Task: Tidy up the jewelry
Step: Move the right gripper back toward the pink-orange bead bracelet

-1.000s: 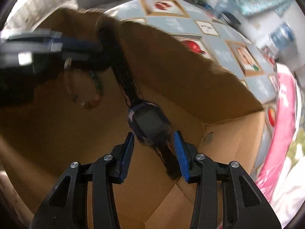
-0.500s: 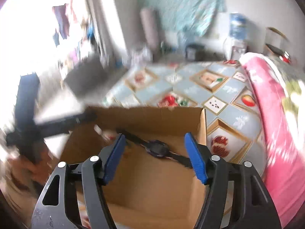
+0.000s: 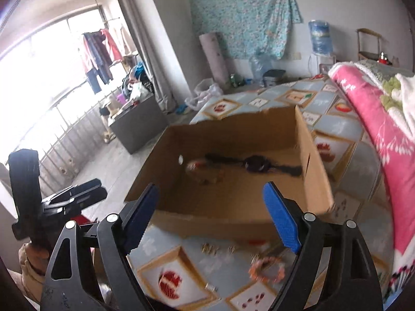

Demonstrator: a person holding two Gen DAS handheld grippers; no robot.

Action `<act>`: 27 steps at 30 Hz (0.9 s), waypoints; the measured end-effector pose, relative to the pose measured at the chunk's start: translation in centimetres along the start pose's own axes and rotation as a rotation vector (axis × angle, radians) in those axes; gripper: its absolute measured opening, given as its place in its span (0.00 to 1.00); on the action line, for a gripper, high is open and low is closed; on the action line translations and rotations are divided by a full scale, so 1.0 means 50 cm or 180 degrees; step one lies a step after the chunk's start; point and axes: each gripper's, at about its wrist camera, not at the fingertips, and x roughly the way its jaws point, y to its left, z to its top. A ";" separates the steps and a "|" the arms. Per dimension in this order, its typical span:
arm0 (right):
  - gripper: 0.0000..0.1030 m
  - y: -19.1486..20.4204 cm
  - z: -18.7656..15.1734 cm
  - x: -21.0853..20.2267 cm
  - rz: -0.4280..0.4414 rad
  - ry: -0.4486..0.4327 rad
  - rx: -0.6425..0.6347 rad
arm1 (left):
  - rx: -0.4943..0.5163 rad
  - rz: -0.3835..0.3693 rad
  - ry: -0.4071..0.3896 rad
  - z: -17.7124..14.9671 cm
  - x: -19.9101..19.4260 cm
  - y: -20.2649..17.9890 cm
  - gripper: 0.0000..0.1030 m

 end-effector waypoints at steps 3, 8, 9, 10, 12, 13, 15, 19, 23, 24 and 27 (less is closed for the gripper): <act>0.79 0.010 -0.044 0.002 -0.0037 0.0071 0.0039 | -0.0057 0.0005 0.0126 -0.049 0.010 0.000 0.75; 0.82 0.031 -0.117 0.017 -0.0323 0.0270 -0.0002 | 0.0027 0.0159 0.0435 -0.108 0.066 -0.025 0.75; 0.83 0.033 -0.128 0.020 -0.0375 0.0282 -0.0024 | 0.0075 0.0219 0.0484 -0.119 0.075 -0.029 0.75; 0.83 0.034 -0.140 0.024 -0.0452 0.0290 -0.0049 | 0.0119 0.0272 0.0523 -0.125 0.085 -0.032 0.75; 0.87 0.036 -0.158 0.032 -0.0617 0.0325 -0.0101 | 0.0188 0.0360 0.0606 -0.137 0.106 -0.035 0.75; 0.87 0.035 -0.166 0.036 -0.0691 0.0353 -0.0110 | 0.0196 0.0387 0.0654 -0.144 0.117 -0.035 0.75; 0.90 0.032 -0.177 0.040 -0.0801 0.0372 -0.0113 | 0.0174 0.0391 0.0720 -0.157 0.133 -0.032 0.75; 0.92 0.036 -0.189 0.036 -0.1073 0.0280 -0.0203 | 0.0189 0.0471 0.0787 -0.172 0.155 -0.026 0.75; 0.92 0.044 -0.193 0.030 -0.1236 0.0200 -0.0365 | 0.0171 0.0504 0.0783 -0.176 0.163 -0.020 0.75; 0.92 0.044 -0.192 0.023 -0.1251 0.0154 -0.0412 | 0.0166 0.0501 0.0770 -0.178 0.163 -0.021 0.75; 0.92 0.026 -0.181 -0.011 -0.1287 -0.0069 -0.0393 | 0.0168 0.0487 0.0722 -0.175 0.160 -0.025 0.75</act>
